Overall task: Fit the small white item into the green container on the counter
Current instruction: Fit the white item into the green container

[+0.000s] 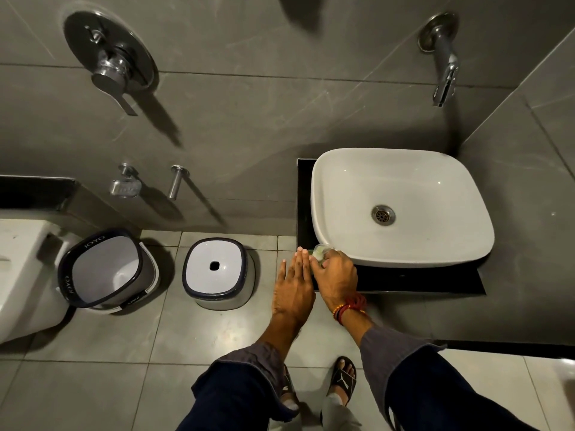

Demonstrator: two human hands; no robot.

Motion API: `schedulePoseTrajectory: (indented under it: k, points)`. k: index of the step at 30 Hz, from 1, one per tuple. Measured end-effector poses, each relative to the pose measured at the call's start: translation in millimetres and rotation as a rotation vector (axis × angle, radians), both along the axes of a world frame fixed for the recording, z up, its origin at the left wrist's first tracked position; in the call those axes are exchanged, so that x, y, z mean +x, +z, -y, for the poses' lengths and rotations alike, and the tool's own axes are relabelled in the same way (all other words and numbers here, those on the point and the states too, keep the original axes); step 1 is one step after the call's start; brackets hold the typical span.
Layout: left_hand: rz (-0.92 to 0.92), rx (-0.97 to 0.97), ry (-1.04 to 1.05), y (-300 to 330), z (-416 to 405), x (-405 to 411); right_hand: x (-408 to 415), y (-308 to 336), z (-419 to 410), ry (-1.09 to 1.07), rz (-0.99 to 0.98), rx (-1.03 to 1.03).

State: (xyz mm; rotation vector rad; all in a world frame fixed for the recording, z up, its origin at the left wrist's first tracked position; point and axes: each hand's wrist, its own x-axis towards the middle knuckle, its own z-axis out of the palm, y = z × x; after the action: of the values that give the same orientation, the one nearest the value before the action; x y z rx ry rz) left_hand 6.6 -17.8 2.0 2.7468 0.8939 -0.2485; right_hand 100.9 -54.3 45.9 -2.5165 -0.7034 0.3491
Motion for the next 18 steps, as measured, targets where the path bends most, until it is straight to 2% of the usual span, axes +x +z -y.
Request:
schedulePoseTrajectory:
  k: [7, 12, 18]
  points:
    - [-0.019, -0.007, 0.009, 2.1, 8.3, 1.3, -3.2, 0.9, 6.0, -0.024, -0.026, 0.072]
    - [-0.037, 0.003, 0.031, 4.1, 8.6, 4.2, 2.2, 6.1, 4.1, -0.041, 0.006, -0.038]
    - [-0.05, 0.008, 0.02, 3.9, 10.5, 5.0, -5.3, 6.3, 4.8, -0.065, -0.033, 0.052]
